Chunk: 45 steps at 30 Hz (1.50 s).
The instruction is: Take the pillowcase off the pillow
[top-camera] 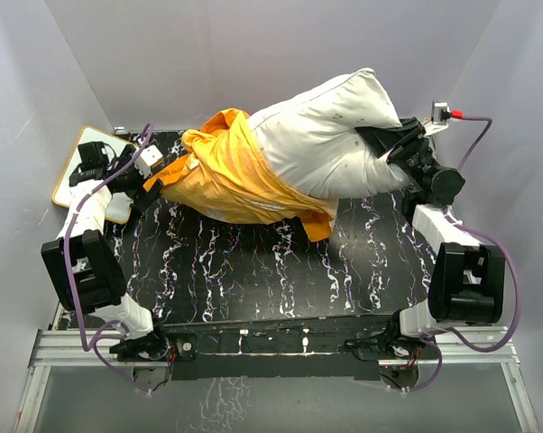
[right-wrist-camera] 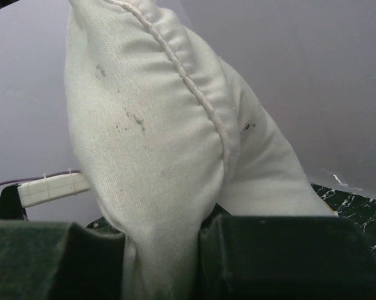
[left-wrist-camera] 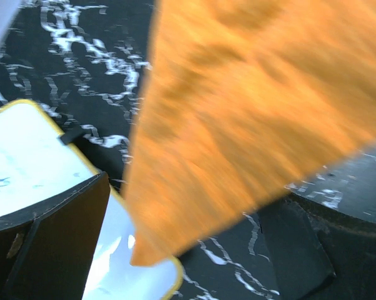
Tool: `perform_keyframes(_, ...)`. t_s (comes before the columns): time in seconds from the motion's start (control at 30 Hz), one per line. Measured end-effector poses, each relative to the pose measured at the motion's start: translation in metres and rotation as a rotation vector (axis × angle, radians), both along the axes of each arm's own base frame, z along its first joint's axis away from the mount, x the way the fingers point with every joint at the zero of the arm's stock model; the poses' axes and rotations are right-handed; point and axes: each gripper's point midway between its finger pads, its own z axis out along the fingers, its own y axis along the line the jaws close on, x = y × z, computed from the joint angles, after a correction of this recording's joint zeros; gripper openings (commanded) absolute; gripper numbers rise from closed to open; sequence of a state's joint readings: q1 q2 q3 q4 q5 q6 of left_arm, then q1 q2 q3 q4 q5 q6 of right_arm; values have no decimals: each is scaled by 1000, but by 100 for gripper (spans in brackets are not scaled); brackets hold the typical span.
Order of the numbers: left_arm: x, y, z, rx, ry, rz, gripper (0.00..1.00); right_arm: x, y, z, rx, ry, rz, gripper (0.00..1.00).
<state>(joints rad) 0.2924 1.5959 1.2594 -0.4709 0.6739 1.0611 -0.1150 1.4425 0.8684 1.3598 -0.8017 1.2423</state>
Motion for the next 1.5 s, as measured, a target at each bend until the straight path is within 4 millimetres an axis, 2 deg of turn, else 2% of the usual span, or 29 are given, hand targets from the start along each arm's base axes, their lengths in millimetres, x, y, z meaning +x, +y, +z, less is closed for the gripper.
perform_keyframes(0.13, 17, 8, 6, 25, -65, 20, 97, 0, 13, 2, 1, -12, 73, 8)
perform_keyframes(0.23, 14, 3, -1, 23, -28, -12, 97, -4, 23, 5, -6, -22, 105, 8)
perform_keyframes(0.47, -29, -21, -36, 18, 165, -156, 95, -7, 32, 8, -13, -40, 123, 8)
perform_keyframes(0.6, -50, -21, -52, 46, 239, -203, 92, -4, 31, 7, -15, -39, 109, 8)
perform_keyframes(0.67, -55, -20, -60, 58, 254, -205, 85, -4, 31, 7, -16, -41, 107, 8)
perform_keyframes(0.77, -59, -17, -73, 72, 276, -188, 67, -4, 31, 7, -16, -40, 106, 8)
perform_keyframes(0.87, -52, -13, -73, 80, 259, -153, 49, -3, 30, 7, -7, -35, 102, 8)
perform_keyframes(0.9, -48, -12, -72, 78, 250, -141, 41, -2, 29, 8, -3, -32, 101, 8)
perform_keyframes(1.0, -41, -12, -69, 50, 245, -104, 3, -2, 26, 10, 10, -23, 102, 8)
perform_keyframes(1.03, -37, -12, -67, 36, 242, -89, 0, -2, 26, 12, 12, -25, 104, 8)
perform_keyframes(1.13, -26, -12, -62, -2, 240, -34, 0, -3, 26, 19, 15, -37, 107, 8)
perform_keyframes(1.3, -2, 2, -45, -12, 192, 97, 0, 2, 21, 37, 28, -50, 89, 8)
perform_keyframes(1.4, 3, 13, -37, -9, 181, 163, 0, 7, 7, 54, 52, -61, 53, 8)
perform_keyframes(1.5, 5, 24, -26, -15, 175, 202, 0, 11, -18, 69, 92, -65, 3, 8)
